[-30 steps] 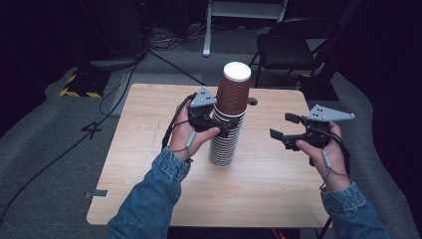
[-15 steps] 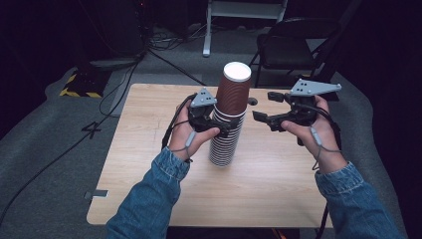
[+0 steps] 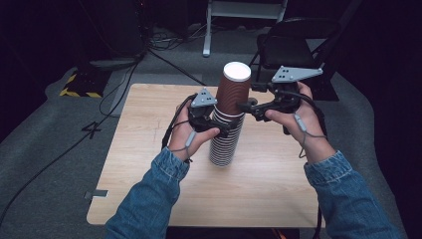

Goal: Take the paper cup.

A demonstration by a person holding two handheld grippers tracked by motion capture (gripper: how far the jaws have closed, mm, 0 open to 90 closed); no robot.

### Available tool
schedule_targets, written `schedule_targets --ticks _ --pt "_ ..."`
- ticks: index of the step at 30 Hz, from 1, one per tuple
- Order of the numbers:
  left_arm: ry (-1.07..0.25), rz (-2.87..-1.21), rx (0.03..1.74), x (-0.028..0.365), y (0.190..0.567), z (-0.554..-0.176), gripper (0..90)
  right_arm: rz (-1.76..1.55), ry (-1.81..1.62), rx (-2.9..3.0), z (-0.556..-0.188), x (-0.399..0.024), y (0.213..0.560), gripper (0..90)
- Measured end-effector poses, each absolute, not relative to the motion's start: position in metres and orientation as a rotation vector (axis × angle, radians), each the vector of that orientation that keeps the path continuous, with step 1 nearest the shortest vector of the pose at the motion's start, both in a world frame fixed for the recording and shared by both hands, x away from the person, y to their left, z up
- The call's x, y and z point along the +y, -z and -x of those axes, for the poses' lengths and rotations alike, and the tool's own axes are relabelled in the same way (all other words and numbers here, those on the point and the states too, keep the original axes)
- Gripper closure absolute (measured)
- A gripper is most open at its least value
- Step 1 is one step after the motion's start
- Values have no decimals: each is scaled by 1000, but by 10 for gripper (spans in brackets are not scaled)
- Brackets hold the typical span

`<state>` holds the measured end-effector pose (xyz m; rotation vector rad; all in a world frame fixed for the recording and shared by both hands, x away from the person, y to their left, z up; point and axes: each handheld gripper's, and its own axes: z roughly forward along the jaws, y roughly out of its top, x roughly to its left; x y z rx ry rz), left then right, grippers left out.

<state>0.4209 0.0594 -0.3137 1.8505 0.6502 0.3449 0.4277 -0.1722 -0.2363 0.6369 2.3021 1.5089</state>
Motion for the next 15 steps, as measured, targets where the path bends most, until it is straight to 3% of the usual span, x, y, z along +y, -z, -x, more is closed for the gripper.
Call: schedule_targets --ticks 7,15 --pt "-349 -1854 650 59 314 -421 32 -614 -1505 2313 -431 -157 238 152" --pt "-353 -1862 649 59 314 -421 33 -622 -1493 2308 -435 -143 243 87"
